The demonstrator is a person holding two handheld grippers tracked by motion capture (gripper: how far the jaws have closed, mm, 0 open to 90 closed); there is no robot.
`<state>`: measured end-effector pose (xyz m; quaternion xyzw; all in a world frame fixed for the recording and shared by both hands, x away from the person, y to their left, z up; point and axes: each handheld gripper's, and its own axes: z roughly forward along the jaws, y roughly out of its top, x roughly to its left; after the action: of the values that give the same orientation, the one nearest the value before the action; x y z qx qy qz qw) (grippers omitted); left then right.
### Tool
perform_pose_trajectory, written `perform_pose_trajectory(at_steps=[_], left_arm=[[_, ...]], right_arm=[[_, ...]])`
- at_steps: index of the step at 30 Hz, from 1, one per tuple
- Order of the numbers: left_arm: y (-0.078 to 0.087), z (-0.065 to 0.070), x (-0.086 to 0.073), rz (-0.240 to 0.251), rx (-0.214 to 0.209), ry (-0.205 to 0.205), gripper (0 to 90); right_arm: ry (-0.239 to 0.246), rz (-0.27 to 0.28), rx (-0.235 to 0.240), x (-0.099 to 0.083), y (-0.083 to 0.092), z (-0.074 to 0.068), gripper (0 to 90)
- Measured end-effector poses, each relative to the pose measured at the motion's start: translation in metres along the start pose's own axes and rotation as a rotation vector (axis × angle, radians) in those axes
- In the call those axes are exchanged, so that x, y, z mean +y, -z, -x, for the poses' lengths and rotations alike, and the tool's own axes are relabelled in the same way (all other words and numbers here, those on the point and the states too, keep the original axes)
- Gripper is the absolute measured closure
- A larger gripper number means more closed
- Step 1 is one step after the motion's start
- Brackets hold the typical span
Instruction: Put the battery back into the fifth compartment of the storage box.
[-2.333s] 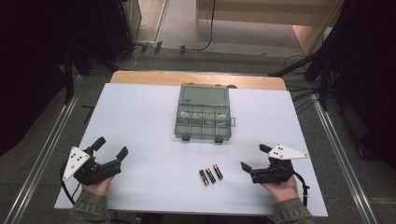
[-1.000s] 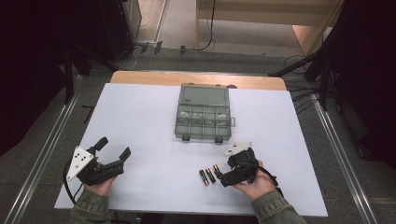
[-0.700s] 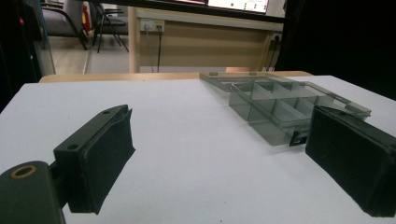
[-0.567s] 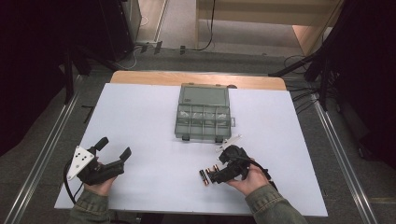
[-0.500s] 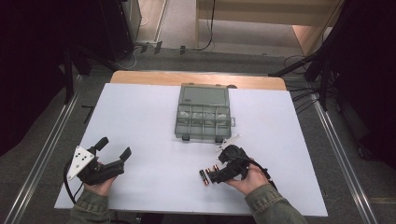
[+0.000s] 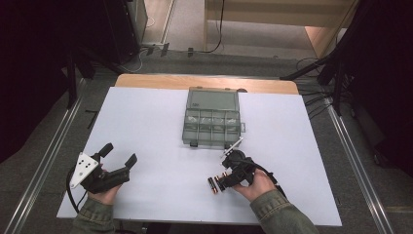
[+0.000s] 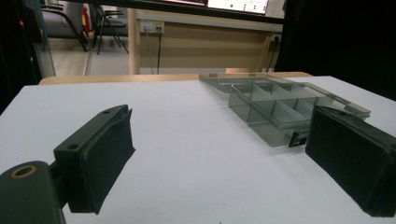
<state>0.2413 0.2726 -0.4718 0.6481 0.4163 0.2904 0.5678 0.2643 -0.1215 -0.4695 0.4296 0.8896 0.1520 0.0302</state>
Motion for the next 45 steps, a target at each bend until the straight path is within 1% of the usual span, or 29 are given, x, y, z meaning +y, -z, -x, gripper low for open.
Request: perform_pose_trajectory(at_steps=[2,3,4,7,9,11,12,13,16,19,23,25,27,28,31,32,36,39,42,43,45], left_arm=[[0.0,0.0,0.0,0.0,0.0,-0.001,7.6],[0.0,0.0,0.0,0.0,-0.001,-0.001,7.6],[0.0,0.0,0.0,-0.001,-0.002,-0.002,7.6],[0.0,0.0,0.0,-0.001,-0.003,-0.002,7.6],[0.0,0.0,0.0,-0.002,-0.003,-0.002,7.6],[-0.001,0.0,0.0,-0.003,-0.005,-0.005,7.6],[-0.001,0.0,0.0,-0.003,-0.005,-0.005,7.6],[-0.001,0.0,0.0,-0.003,-0.005,-0.005,7.6],[0.0,0.0,0.0,0.004,-0.006,-0.003,7.6],[0.0,0.0,0.0,0.006,-0.007,-0.002,7.6],[0.0,0.0,0.0,0.006,-0.009,-0.003,7.6],[0.0,0.0,0.0,0.007,-0.008,-0.003,7.6],[0.0,0.0,0.0,0.005,-0.008,-0.002,7.6],[0.0,0.0,0.0,0.005,-0.01,-0.001,7.6],[-0.001,0.0,0.0,0.001,-0.012,-0.001,7.6],[-0.001,0.001,0.0,0.001,-0.013,0.0,7.6],[-0.001,0.0,0.0,0.001,-0.013,0.001,7.6],[-0.001,0.001,0.0,-0.006,-0.016,-0.005,7.6],[-0.002,0.001,-0.001,-0.006,-0.019,-0.007,7.6],[-0.002,0.001,-0.001,-0.007,-0.02,-0.008,7.6],[-0.002,0.002,-0.001,-0.008,-0.02,-0.009,7.6]], right_arm=[[-0.02,-0.038,0.015,0.002,-0.001,0.0,47.4],[-0.022,-0.048,0.018,0.002,-0.002,0.0,49.1],[-0.033,-0.085,0.023,0.003,-0.003,-0.001,52.5],[-0.034,-0.098,0.021,0.004,-0.004,-0.002,56.7],[-0.033,-0.094,0.012,0.004,-0.005,-0.003,59.9],[-0.043,-0.095,0.007,0.004,-0.005,-0.003,63.4],[-0.043,-0.095,0.007,0.004,-0.005,-0.003,63.4],[-0.056,-0.094,0.007,0.005,-0.005,-0.002,66.4],[-0.081,-0.121,-0.009,0.006,-0.007,-0.002,70.0],[-0.068,-0.136,-0.013,0.007,-0.009,-0.001,76.8],[-0.077,-0.144,-0.011,0.007,-0.01,-0.001,77.5],[-0.08,-0.16,0.009,0.008,-0.009,0.001,77.7],[-0.077,-0.164,0.022,0.007,-0.009,0.002,77.7],[-0.084,-0.169,0.028,0.007,-0.008,0.003,77.8],[-0.085,-0.163,0.037,0.007,-0.006,0.004,77.8],[-0.085,-0.148,0.041,0.007,-0.004,0.005,77.8],[-0.09,-0.131,0.055,0.008,0.0,0.005,77.8],[-0.088,-0.109,0.064,0.013,0.007,0.006,77.8],[-0.082,-0.097,0.057,0.016,0.01,0.005,77.8],[-0.084,-0.084,0.064,0.02,0.013,0.005,77.8],[-0.086,-0.081,0.066,0.023,0.015,0.004,77.8]])
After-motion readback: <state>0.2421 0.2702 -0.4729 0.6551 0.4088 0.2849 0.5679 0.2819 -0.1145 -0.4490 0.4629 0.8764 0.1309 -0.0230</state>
